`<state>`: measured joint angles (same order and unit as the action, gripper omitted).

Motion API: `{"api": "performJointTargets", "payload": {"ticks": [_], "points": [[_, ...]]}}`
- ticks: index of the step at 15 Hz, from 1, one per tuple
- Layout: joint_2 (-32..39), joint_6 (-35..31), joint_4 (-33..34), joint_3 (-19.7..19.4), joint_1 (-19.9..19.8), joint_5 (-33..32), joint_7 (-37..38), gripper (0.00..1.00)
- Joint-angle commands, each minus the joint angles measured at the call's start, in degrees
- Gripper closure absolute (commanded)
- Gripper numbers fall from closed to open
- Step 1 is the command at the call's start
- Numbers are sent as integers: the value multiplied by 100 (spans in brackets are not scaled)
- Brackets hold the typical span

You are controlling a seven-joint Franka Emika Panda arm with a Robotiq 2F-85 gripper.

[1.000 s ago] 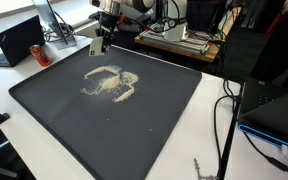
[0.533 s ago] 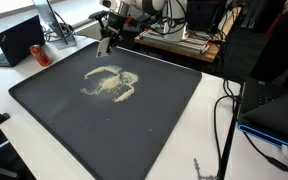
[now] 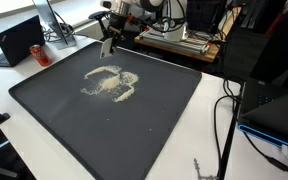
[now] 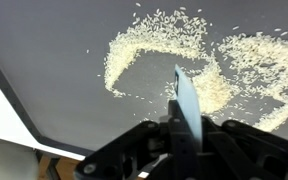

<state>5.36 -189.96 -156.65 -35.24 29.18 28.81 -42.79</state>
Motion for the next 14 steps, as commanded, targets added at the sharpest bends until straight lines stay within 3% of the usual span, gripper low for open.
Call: {"api": "performJointTargets", "payload": {"ticks": [1,6,10,14], "points": [[-318,724,155,-703,251,74,-426,99],[-331,1683,577,-1533,465,-853,92,99],[-485,2648,1041,-2062,671,-2233,1100,99],[-1129,3809,1546,-2122,674,-3759,2357,99]]}}
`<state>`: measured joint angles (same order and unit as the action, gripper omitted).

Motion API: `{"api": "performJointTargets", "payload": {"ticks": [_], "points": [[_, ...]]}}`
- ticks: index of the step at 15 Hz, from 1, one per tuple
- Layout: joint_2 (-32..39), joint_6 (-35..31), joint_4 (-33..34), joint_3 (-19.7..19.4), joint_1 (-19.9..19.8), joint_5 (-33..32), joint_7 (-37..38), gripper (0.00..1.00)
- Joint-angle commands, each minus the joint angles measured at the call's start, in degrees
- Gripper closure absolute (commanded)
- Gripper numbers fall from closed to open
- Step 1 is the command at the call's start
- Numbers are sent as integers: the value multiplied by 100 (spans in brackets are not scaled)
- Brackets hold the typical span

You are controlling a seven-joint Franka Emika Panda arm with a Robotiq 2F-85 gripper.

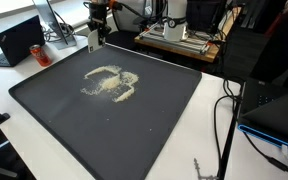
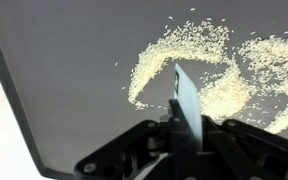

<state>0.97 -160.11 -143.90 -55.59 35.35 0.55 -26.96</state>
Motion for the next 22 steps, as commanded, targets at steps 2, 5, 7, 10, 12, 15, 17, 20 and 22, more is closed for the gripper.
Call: {"api": "performJointTargets", "payload": {"ticks": [2,5,7,10,12,15,17,20,22], "points": [[-1126,1446,496,173,-62,-1591,1477,99],[-1682,2042,555,1419,-829,-2081,2303,99],[-2053,2090,326,2207,-1263,-2163,2674,99],[-2295,1782,-99,3609,-2157,-2056,3077,99],[-2370,1684,-316,4519,-2744,-1992,3312,99],[-2474,1564,-589,5446,-3190,-2130,3722,99],[-2240,1672,-372,5529,-3272,-1774,3426,96],[-2275,1633,-454,5658,-3322,-1803,3514,96],[-2288,1630,-454,5653,-3347,-1810,3515,96]]}}
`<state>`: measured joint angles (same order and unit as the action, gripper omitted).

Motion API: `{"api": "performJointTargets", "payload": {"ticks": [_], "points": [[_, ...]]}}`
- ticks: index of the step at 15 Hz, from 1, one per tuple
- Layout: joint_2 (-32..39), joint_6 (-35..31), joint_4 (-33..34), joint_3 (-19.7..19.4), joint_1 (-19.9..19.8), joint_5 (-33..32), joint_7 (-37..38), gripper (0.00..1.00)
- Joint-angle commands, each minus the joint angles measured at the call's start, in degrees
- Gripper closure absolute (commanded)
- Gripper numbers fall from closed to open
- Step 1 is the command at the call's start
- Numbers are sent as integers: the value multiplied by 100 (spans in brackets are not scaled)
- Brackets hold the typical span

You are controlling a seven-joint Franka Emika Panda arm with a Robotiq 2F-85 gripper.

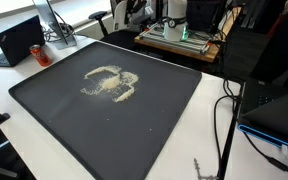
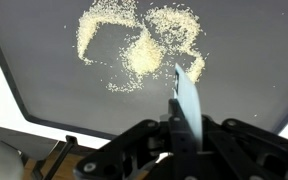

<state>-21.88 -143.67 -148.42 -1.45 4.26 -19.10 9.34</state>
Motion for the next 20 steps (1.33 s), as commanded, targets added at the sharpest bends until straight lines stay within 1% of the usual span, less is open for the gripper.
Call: {"api": "performJointTargets", "payload": {"ticks": [1,2,3,4,5,6,8,12,14,16,18,20], "points": [[36,50,27,475,-441,-279,263,99],[-3,120,46,627,-418,-352,280,99],[10,160,95,896,-587,-629,570,99],[9,203,131,1060,-547,-636,598,99],[44,250,178,1286,-601,-817,815,99],[85,305,221,1441,-556,-857,879,99],[218,490,361,1832,-534,-1140,1172,99],[616,926,684,2411,-426,-1711,1607,99],[900,1127,860,2594,-340,-2118,1877,99],[1246,1331,1044,2689,-198,-2571,2155,99],[1636,1534,1242,2675,-1,-3007,2458,99],[2053,1754,1448,2573,238,-3352,2748,99]]}}
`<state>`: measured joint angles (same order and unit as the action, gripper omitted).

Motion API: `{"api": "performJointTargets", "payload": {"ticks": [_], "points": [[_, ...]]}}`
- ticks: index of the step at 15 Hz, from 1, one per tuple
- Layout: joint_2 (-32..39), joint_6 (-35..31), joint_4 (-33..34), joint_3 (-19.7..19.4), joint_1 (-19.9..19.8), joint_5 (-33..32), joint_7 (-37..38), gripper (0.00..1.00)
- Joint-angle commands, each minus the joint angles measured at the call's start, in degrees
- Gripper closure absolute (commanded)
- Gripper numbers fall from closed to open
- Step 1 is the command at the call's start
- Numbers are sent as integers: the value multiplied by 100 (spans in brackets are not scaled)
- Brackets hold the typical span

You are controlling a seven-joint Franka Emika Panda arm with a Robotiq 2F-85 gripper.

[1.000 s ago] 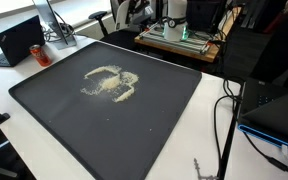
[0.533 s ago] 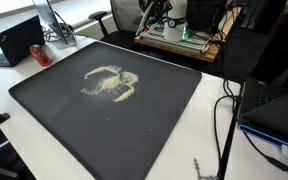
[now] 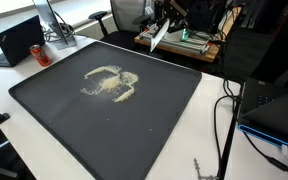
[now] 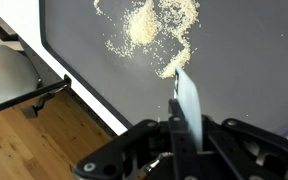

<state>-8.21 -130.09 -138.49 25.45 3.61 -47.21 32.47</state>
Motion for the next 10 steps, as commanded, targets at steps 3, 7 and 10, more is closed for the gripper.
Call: {"api": "performJointTargets", "payload": {"ticks": [3,7,10], "points": [[1275,680,736,-330,657,-655,572,99],[1856,1082,1094,-591,1063,-422,298,99],[2128,1377,1330,-730,1248,-230,82,99]]}}
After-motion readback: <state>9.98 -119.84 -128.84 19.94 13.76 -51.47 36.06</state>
